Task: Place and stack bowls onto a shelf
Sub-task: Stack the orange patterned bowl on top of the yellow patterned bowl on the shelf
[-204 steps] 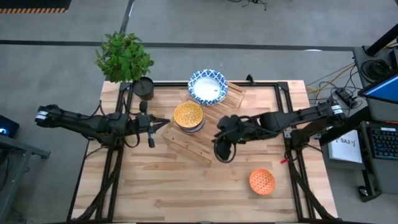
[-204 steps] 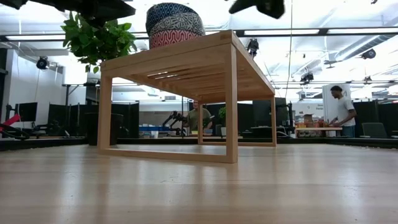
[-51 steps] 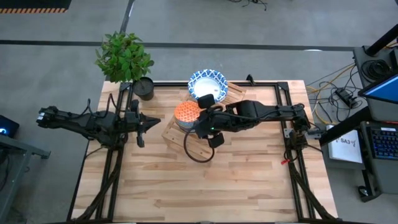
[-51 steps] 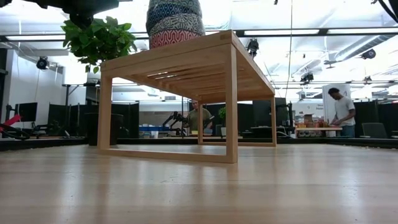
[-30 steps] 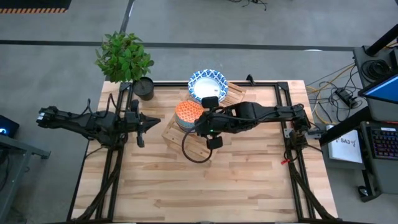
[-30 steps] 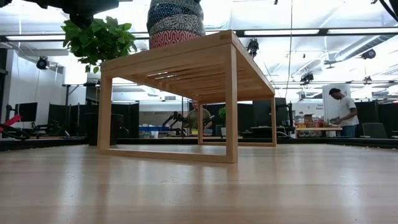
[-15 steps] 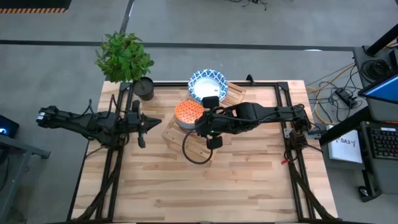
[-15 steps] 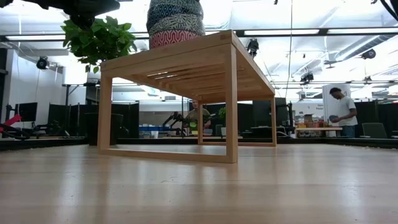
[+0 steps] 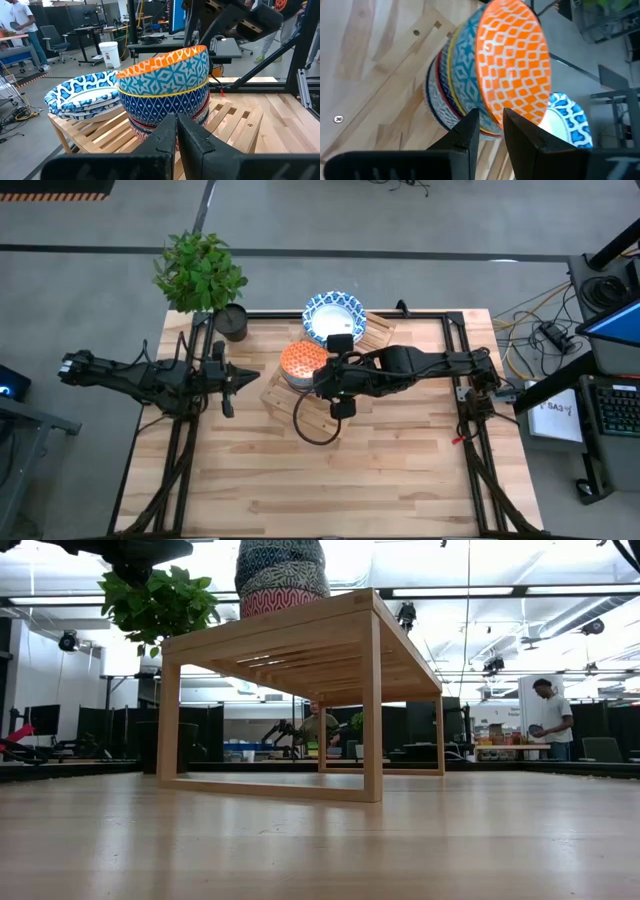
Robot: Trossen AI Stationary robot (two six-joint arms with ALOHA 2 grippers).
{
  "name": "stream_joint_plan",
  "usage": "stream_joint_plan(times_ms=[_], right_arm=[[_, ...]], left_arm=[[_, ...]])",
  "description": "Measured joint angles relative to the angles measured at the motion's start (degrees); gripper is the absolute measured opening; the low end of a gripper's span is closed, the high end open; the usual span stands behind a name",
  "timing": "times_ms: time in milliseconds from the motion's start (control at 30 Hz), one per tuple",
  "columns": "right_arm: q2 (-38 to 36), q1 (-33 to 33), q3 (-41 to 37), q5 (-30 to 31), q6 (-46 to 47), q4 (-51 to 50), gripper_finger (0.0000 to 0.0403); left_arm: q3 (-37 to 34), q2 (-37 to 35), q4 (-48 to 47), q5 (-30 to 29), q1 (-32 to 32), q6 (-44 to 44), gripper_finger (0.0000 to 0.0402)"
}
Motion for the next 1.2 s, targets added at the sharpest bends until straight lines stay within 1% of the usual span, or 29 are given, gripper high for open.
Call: stream_joint_plan(times_ms=[233, 400, 600, 767, 933, 1200], right_arm=[[-1.54, -0.02, 0.09, 0.40, 0.39, 1.34, 0.0077], [-1.95, 0.11, 0.08, 0.13, 2.02, 4.62, 0.0077], [-1.71, 0.11, -3.90, -0.09, -1.27, 19.31, 0.0077], [-1.74, -0.19, -11.70, 0.50, -1.31, 33.42, 0.0076], [-1.87, -0.83, -16.64, 0.39, 2.60, 40.03, 0.0068], [-1.97, -0.81, -20.05, 0.42, 5.84, 42.25, 0.0069]], left_arm=[[0.00, 0.68, 0.03, 0.00, 0.00, 1.05, 0.0000], [0.00, 1.48, 0.03, -0.06, 0.00, 1.59, 0.0000], [0.00, 1.63, 0.33, -1.60, 0.00, 2.18, 0.0000], [0.00, 1.63, 0.30, -1.60, 0.00, 2.16, 0.0000], [0.00, 1.67, -0.05, -1.60, 0.00, 2.16, 0.0000], [0.00, 1.67, -0.02, -1.60, 0.00, 2.16, 0.0000]])
